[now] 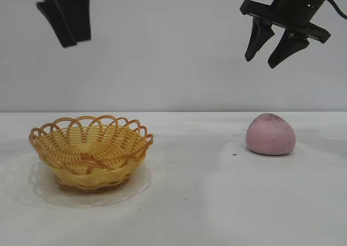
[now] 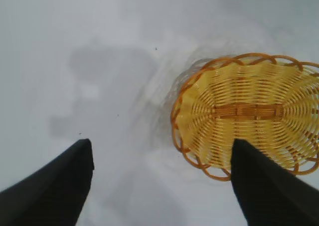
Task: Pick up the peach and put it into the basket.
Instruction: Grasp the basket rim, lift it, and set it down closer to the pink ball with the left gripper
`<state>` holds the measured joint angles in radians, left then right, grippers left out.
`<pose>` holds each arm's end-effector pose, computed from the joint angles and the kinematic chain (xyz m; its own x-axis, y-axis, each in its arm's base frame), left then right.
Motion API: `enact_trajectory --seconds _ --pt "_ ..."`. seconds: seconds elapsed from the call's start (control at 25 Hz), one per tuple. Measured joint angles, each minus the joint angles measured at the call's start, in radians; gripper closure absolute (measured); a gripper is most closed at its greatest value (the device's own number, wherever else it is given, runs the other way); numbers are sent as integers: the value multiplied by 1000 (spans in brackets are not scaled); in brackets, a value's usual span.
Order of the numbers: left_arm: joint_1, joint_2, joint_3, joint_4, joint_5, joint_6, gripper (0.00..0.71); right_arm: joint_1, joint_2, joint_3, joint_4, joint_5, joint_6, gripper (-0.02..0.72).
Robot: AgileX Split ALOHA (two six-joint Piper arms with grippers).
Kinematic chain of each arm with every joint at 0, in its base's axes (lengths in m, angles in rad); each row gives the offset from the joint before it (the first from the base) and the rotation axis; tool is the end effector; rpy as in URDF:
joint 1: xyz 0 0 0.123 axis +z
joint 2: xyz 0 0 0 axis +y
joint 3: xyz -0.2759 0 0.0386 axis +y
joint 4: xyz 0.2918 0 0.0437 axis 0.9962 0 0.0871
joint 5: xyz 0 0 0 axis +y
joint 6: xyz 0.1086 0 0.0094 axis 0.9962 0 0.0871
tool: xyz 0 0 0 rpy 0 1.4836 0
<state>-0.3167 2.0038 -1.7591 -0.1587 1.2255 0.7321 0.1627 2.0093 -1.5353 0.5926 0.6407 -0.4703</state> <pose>0.4368 -0.1602 0.2231 -0.5165 0.8220 -0.2401 0.8459 0.5332 0.0059 0.4797 0.1157 0.1790 -0.8056 -0.1087 -0.5824 -0.3270 0.9013 0.2842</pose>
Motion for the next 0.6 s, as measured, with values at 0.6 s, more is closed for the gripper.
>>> enact_trajectory --seconds 0.6 --pt "-11 86 71 11 -3 1 340 0 0 0 0 -3 -15 364"
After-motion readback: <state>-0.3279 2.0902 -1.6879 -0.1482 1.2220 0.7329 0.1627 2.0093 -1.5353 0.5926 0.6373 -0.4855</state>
